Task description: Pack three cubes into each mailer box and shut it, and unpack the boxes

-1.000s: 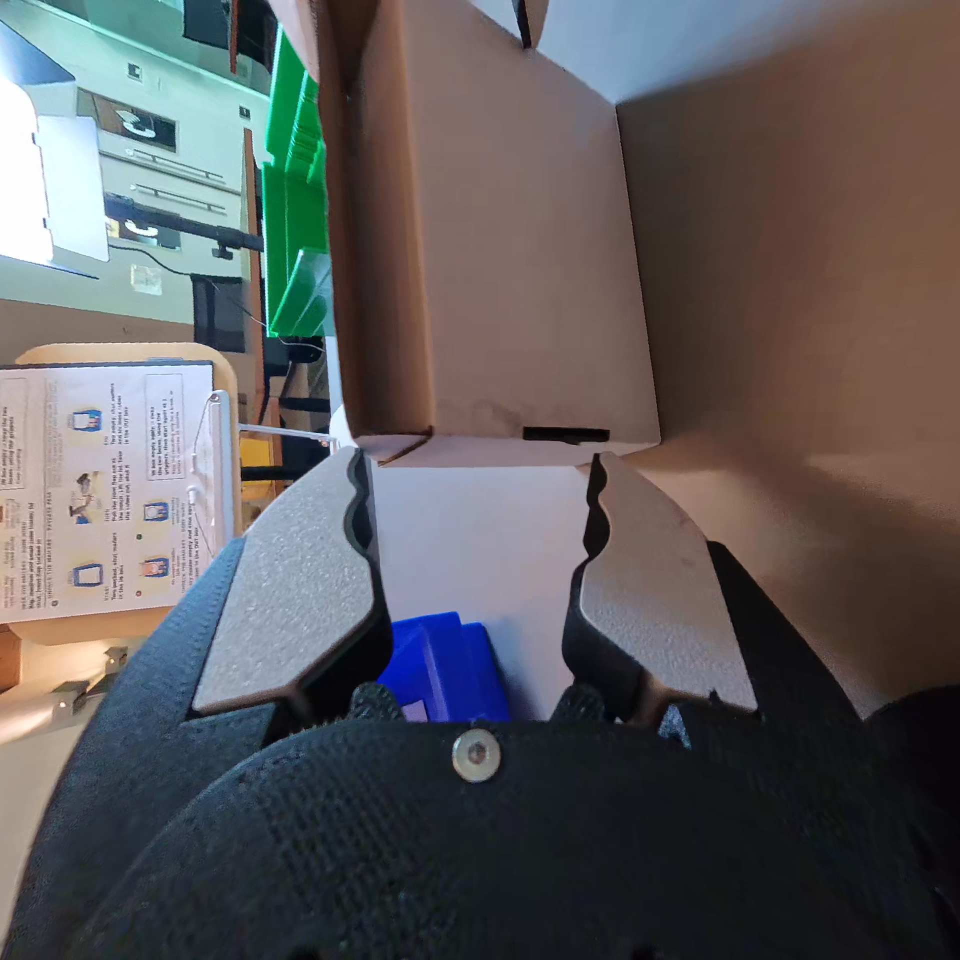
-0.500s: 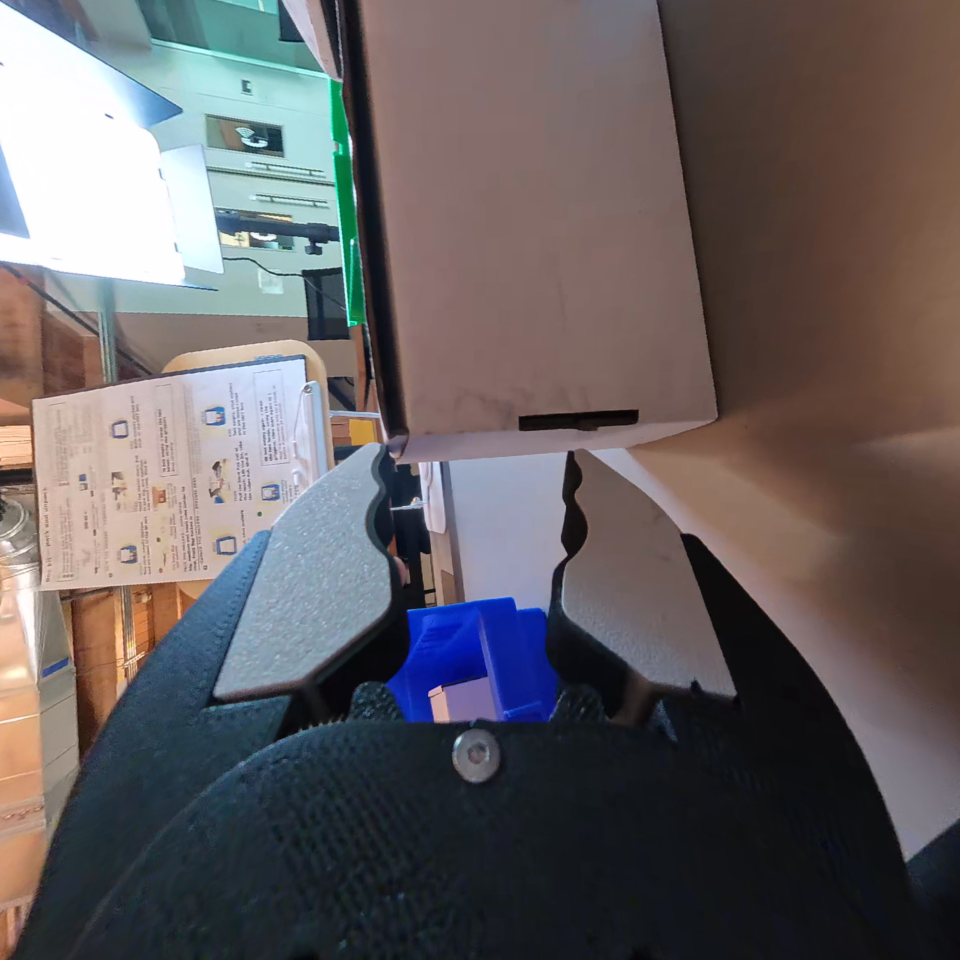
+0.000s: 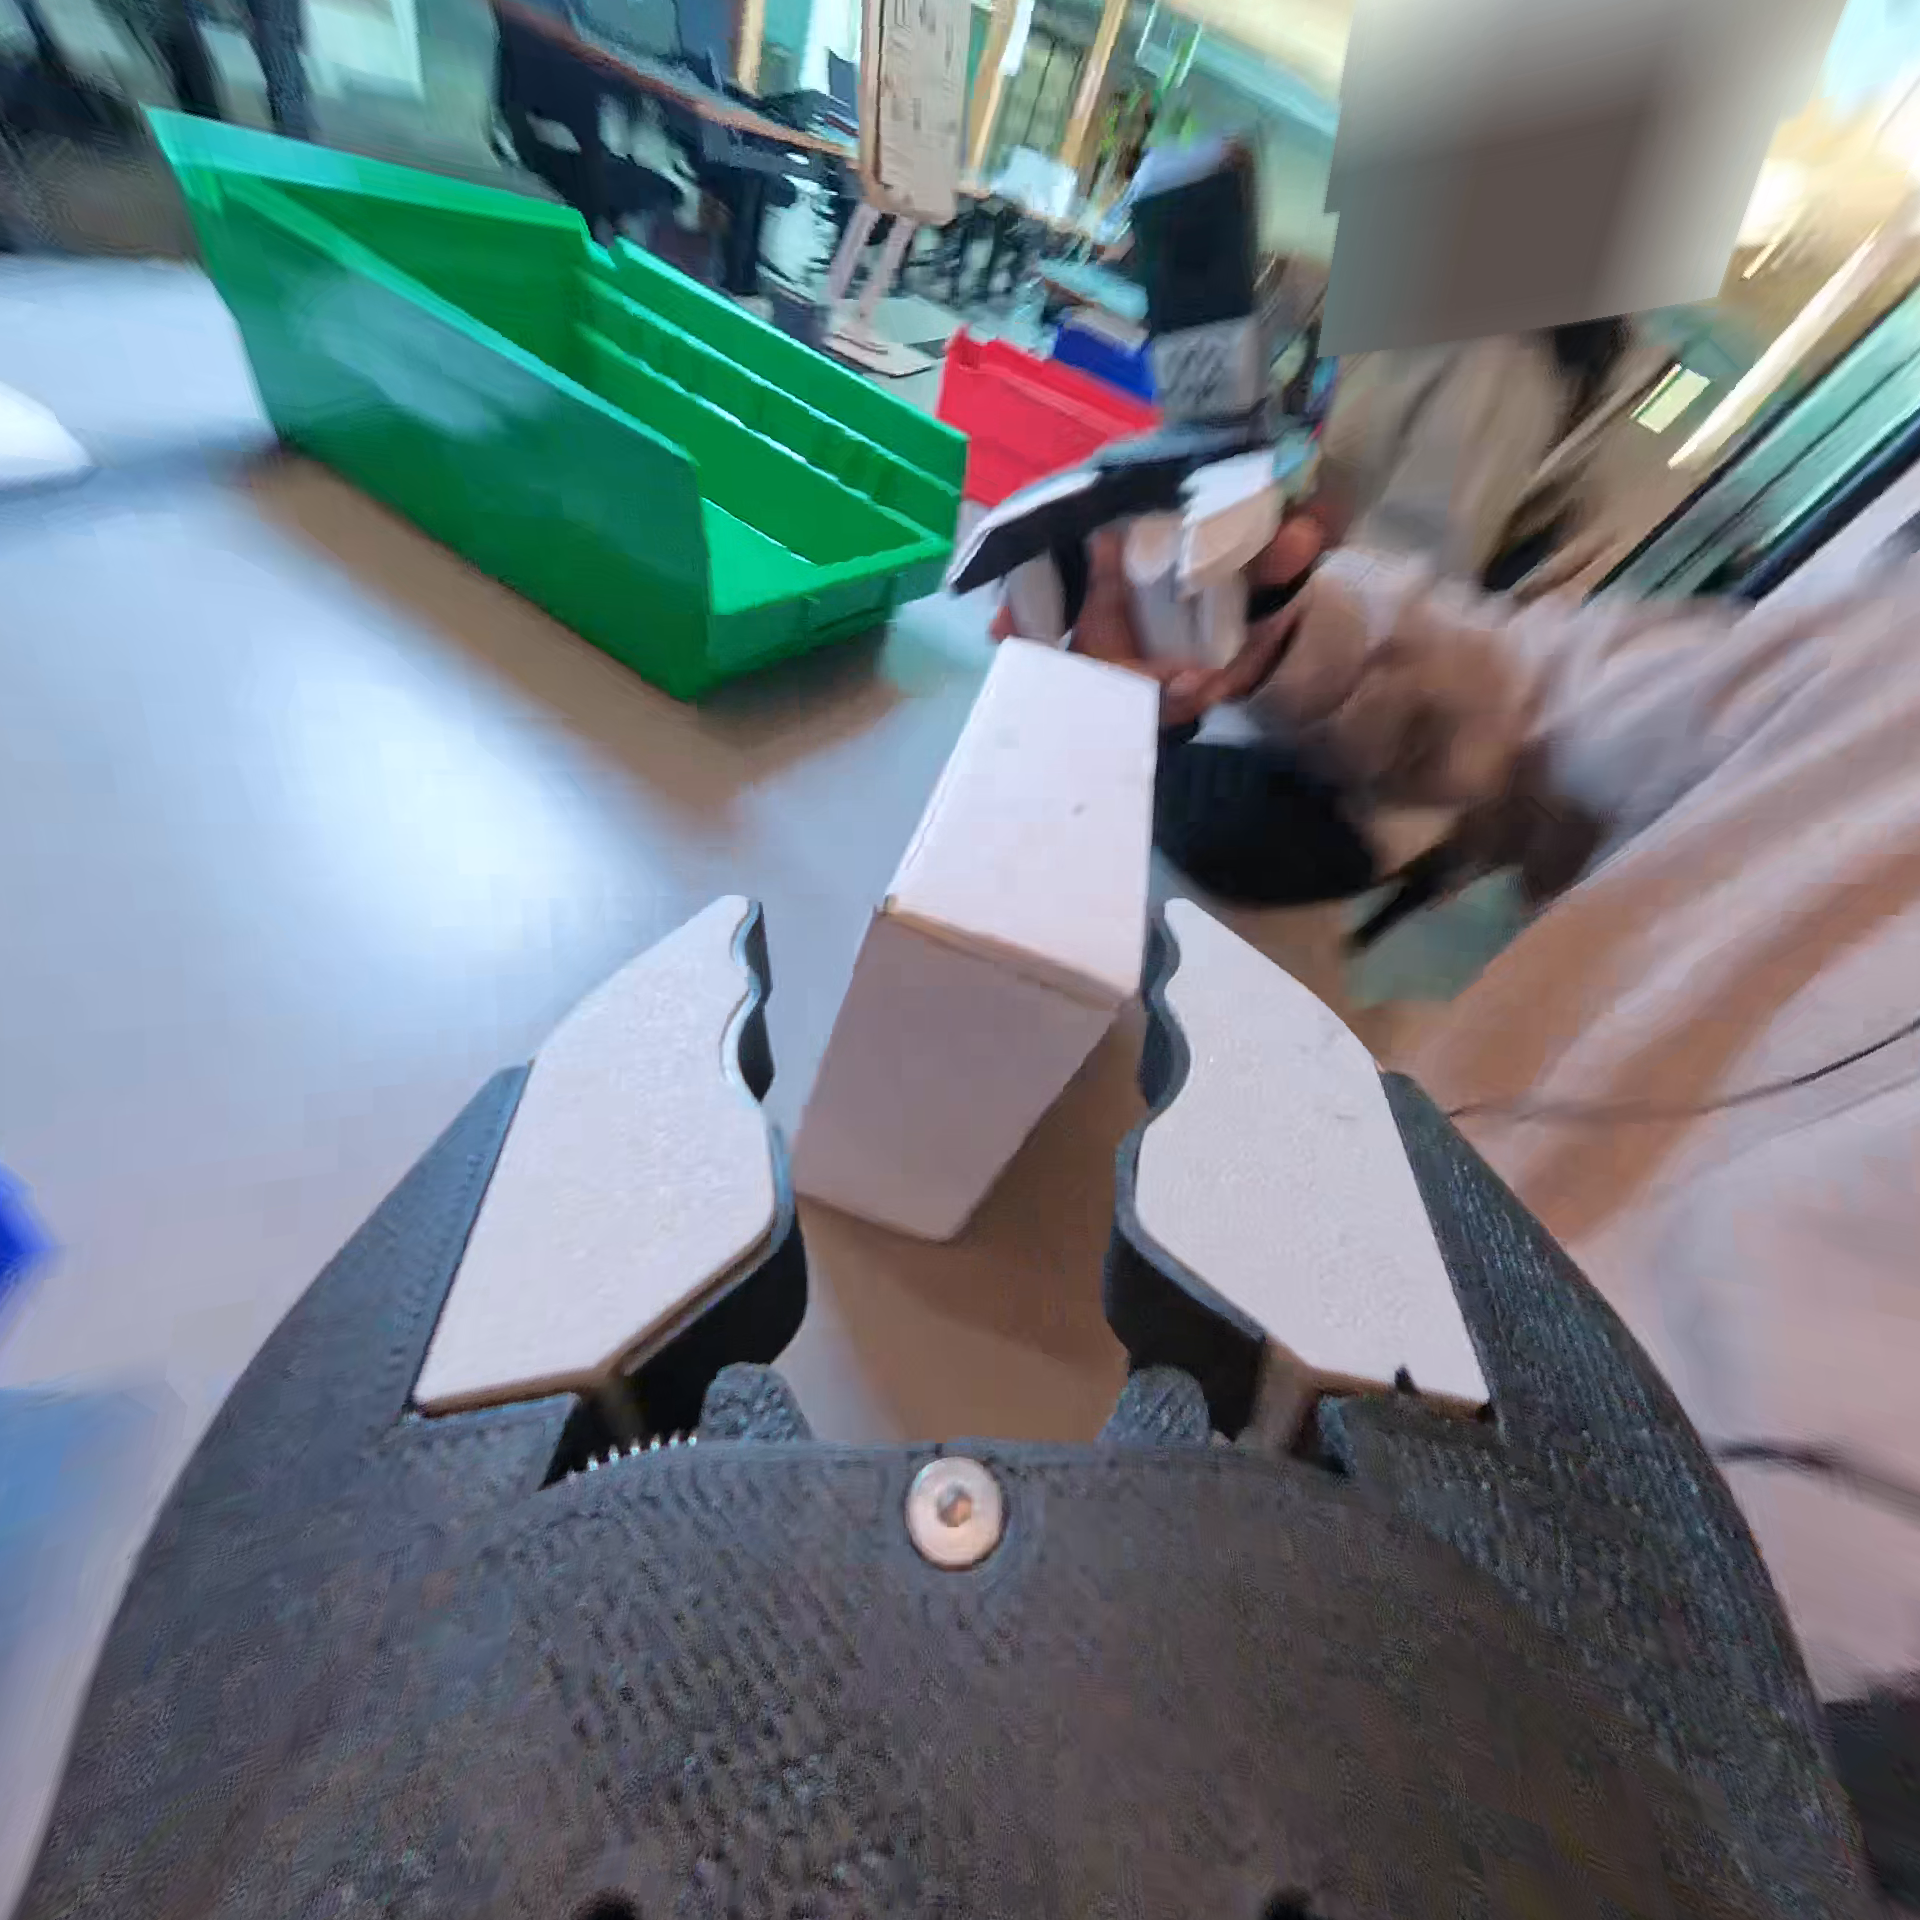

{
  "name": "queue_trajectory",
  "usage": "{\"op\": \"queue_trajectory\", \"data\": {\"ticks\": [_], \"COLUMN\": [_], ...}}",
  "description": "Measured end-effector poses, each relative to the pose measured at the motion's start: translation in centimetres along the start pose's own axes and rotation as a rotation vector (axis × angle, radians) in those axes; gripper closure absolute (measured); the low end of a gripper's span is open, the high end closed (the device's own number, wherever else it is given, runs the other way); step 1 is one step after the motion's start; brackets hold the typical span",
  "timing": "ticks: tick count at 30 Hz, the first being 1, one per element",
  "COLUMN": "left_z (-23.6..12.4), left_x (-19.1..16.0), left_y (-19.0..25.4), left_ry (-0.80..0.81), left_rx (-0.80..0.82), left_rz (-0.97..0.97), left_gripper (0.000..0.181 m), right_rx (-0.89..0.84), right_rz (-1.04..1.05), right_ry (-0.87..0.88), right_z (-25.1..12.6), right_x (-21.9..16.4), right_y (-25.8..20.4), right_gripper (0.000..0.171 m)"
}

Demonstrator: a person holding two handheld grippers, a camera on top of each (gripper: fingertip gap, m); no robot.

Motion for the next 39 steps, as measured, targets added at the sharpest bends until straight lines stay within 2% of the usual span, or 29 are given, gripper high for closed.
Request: {"op": "queue_trajectory", "data": {"ticks": [2, 4, 8, 11, 15, 20, 23, 27, 29, 34, 36, 39], "left_z": [0.8, 1.5, 2.6, 2.8, 3.0, 2.9, 2.8, 2.3, 2.2, 3.3, 3.5, 3.3], "left_x": [0.1, -0.6, -2.9, -3.3, -3.5, -3.1, -2.4, -1.8, -2.3, -3.8, -4.2, -3.9], "left_y": [-0.3, -0.8, -0.8, -0.8, -0.5, -0.3, 0.1, 1.0, 1.7, 1.8, 2.0, 1.9], "left_ry": [0.029, 0.029, -0.072, -0.064, -0.029, -0.04, -0.02, -0.057, -0.121, -0.244, -0.265, -0.249], "left_rx": [-0.078, -0.071, -0.02, -0.073, -0.126, -0.12, -0.118, -0.129, -0.115, -0.02, 0.001, 0.063], "left_rz": [-0.344, -0.481, -0.44, -0.449, -0.441, -0.322, -0.158, 0.06, 0.201, 0.457, 0.568, 0.757], "left_gripper": [0.104, 0.097, 0.102, 0.101, 0.109, 0.117, 0.119, 0.094, 0.09, 0.105, 0.115, 0.116], "right_rx": [0.025, 0.018, 0.027, 0.048, 0.102, 0.152, 0.182, 0.187, 0.203, 0.126, 0.138, 0.131], "right_rz": [0.242, 0.297, 0.283, 0.258, 0.171, 0.108, 0.035, -0.19, -0.329, -0.58, -0.61, -0.666], "right_ry": [0.004, -0.054, -0.132, -0.126, -0.123, -0.132, -0.107, -0.143, -0.199, -0.247, -0.283, -0.322], "right_z": [0.1, 0.4, 0.9, 1.0, 1.1, 1.1, 1.1, 0.8, 0.5, 0.4, 0.2, -0.4], "right_x": [-0.1, -1.4, -3.3, -3.4, -3.4, -3.2, -2.9, -2.7, -2.8, -1.8, -1.8, -2.4], "right_y": [1.4, 2.1, 1.8, 1.9, 1.6, 1.4, 1.1, 0.5, -0.6, -1.6, -2.2, -2.5], "right_gripper": [0.1, 0.099, 0.099, 0.098, 0.108, 0.116, 0.118, 0.094, 0.086, 0.094, 0.092, 0.087]}}
Point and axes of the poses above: each gripper's, where its closed fingertips meet, z out along the fingers, x out of its top, y = z × x across the jaws, the point moved 4 cm from there along -z, back along the fingers, and after that the axes turned 7 degrees about y, right-handed, at the moved point
